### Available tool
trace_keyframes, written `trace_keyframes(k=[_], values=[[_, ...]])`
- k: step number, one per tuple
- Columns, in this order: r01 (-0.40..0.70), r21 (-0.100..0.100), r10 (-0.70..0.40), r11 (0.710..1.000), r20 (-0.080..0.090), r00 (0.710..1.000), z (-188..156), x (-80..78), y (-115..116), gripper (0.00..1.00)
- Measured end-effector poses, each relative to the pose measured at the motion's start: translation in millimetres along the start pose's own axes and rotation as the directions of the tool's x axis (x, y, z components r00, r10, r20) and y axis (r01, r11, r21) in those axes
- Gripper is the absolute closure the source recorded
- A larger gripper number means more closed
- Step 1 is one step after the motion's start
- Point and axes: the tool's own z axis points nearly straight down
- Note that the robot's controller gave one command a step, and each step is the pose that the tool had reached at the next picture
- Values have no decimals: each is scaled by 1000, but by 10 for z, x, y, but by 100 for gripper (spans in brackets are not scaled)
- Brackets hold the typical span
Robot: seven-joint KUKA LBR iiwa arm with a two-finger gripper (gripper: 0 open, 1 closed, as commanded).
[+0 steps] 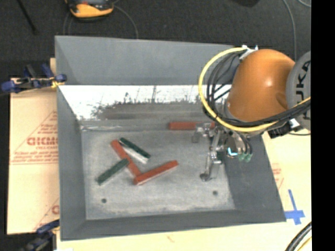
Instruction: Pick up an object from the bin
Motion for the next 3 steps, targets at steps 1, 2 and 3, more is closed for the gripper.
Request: trace_keyframes(k=[1, 2, 3], values=[[0, 0, 0, 1000, 8, 1000, -43, -15, -1, 0], [40, 3, -40, 999, 18, 999, 316, -140, 117, 0], [56, 0, -56, 998, 13, 998, 948, -207, 534, 0]])
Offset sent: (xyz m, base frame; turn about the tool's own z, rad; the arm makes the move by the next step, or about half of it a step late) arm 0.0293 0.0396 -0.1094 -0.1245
